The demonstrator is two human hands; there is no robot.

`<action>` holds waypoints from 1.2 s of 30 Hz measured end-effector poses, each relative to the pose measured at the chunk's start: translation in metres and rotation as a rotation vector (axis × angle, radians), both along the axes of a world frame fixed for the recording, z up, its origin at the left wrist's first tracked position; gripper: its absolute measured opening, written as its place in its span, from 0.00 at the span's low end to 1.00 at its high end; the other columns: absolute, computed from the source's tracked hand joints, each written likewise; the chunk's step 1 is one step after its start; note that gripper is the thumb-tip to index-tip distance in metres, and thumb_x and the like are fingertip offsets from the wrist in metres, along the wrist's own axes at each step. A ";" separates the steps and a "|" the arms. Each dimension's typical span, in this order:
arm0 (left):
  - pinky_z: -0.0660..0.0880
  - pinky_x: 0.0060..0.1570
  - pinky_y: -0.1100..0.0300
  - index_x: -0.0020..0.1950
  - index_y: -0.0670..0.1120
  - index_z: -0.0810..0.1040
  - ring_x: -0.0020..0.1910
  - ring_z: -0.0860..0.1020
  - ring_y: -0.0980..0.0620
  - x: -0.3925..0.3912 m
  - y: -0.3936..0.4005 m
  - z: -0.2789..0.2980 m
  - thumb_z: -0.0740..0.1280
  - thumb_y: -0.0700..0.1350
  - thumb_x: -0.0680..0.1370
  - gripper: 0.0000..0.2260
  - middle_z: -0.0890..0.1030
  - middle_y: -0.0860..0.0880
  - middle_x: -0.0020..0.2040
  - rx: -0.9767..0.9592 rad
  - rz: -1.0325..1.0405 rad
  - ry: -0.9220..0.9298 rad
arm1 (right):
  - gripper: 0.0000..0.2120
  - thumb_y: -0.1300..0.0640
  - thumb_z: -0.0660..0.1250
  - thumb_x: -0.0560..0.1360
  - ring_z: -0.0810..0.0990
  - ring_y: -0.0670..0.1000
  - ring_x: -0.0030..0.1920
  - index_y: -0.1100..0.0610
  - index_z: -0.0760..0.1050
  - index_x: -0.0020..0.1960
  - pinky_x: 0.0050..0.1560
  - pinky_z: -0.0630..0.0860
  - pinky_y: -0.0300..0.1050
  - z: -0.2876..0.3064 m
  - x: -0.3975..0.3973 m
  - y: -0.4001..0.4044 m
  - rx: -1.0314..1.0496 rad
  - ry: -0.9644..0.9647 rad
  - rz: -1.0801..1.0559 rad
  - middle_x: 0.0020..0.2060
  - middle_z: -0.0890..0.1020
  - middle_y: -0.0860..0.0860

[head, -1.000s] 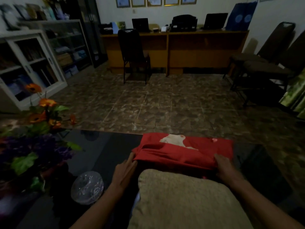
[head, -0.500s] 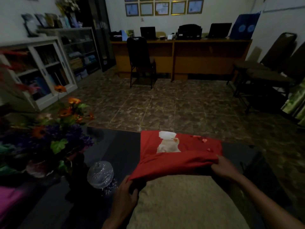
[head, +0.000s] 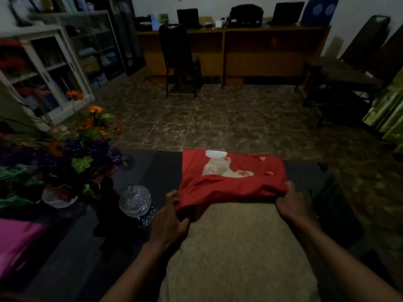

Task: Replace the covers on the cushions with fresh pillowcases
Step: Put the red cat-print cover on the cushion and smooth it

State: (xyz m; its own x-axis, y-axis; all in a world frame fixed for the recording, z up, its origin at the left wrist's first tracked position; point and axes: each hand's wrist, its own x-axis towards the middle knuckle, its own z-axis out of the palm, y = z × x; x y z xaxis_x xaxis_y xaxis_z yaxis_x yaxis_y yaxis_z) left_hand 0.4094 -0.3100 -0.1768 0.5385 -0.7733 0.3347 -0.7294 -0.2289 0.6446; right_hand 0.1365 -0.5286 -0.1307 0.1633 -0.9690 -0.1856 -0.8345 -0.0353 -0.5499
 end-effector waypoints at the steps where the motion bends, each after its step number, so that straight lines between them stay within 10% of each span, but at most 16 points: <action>1: 0.78 0.46 0.51 0.71 0.57 0.64 0.49 0.83 0.44 0.003 -0.009 0.009 0.71 0.55 0.71 0.30 0.84 0.50 0.53 0.102 0.015 -0.028 | 0.26 0.60 0.61 0.75 0.77 0.66 0.58 0.45 0.61 0.71 0.58 0.74 0.56 -0.002 0.002 0.000 0.004 -0.026 -0.013 0.59 0.77 0.64; 5: 0.78 0.54 0.51 0.66 0.61 0.76 0.56 0.82 0.42 0.012 -0.050 0.039 0.64 0.51 0.70 0.23 0.84 0.47 0.57 0.364 0.016 0.002 | 0.28 0.64 0.61 0.73 0.78 0.66 0.60 0.46 0.70 0.71 0.60 0.75 0.54 -0.006 0.002 -0.001 -0.021 -0.004 0.070 0.62 0.80 0.62; 11: 0.76 0.48 0.56 0.50 0.50 0.78 0.48 0.80 0.50 -0.016 -0.054 0.063 0.61 0.33 0.72 0.15 0.82 0.48 0.47 -0.242 0.067 0.508 | 0.12 0.60 0.68 0.73 0.81 0.64 0.54 0.54 0.80 0.56 0.49 0.72 0.47 -0.010 -0.007 -0.001 -0.085 -0.103 -0.030 0.53 0.84 0.62; 18: 0.78 0.47 0.46 0.53 0.52 0.74 0.46 0.80 0.51 -0.008 0.002 -0.002 0.75 0.36 0.68 0.19 0.80 0.52 0.48 -0.038 -0.032 0.354 | 0.04 0.57 0.65 0.74 0.82 0.64 0.50 0.51 0.76 0.48 0.48 0.73 0.49 -0.019 -0.015 -0.001 -0.120 -0.139 -0.027 0.48 0.83 0.62; 25: 0.73 0.65 0.52 0.77 0.63 0.59 0.69 0.74 0.51 0.009 -0.025 0.031 0.65 0.58 0.68 0.37 0.73 0.54 0.72 0.478 -0.186 0.030 | 0.09 0.56 0.63 0.79 0.82 0.62 0.51 0.54 0.82 0.52 0.48 0.72 0.47 -0.026 -0.011 0.001 -0.159 -0.174 0.043 0.50 0.83 0.61; 31: 0.75 0.46 0.55 0.50 0.55 0.74 0.47 0.82 0.49 -0.003 -0.055 0.069 0.64 0.49 0.75 0.05 0.82 0.53 0.46 0.118 0.065 0.260 | 0.09 0.56 0.58 0.78 0.82 0.65 0.52 0.50 0.77 0.46 0.50 0.75 0.51 -0.016 -0.004 0.001 -0.134 -0.047 0.049 0.51 0.83 0.62; 36: 0.73 0.54 0.51 0.59 0.51 0.71 0.53 0.77 0.47 0.000 -0.076 0.100 0.60 0.54 0.78 0.12 0.79 0.49 0.55 0.071 0.060 0.286 | 0.24 0.50 0.56 0.69 0.80 0.66 0.56 0.56 0.79 0.58 0.56 0.75 0.53 -0.005 -0.001 -0.030 -0.038 0.076 0.078 0.56 0.82 0.63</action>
